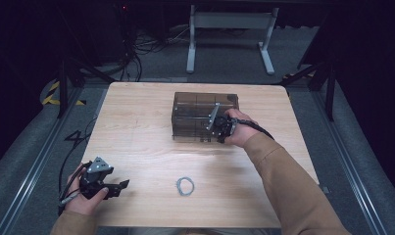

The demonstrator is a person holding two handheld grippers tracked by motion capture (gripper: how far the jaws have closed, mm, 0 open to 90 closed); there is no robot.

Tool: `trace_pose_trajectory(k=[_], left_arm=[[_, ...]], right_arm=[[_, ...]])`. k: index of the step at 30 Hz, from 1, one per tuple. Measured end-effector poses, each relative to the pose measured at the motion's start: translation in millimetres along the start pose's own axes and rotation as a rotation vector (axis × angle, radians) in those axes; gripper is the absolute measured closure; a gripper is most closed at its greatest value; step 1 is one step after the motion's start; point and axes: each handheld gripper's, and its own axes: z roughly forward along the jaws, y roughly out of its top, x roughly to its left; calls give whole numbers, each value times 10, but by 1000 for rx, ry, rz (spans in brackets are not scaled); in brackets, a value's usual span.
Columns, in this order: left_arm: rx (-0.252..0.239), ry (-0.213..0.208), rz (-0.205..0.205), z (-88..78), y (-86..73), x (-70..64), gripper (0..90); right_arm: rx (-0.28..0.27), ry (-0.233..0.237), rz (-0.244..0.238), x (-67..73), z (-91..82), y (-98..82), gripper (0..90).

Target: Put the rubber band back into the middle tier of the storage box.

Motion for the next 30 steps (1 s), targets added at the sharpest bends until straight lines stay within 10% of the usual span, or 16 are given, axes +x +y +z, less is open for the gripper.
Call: trace_pose_trajectory(k=[30], left_arm=[[3, -18, 13, 60, 62, -14, 221]], right_arm=[[15, 76, -42, 137, -21, 7, 874]])
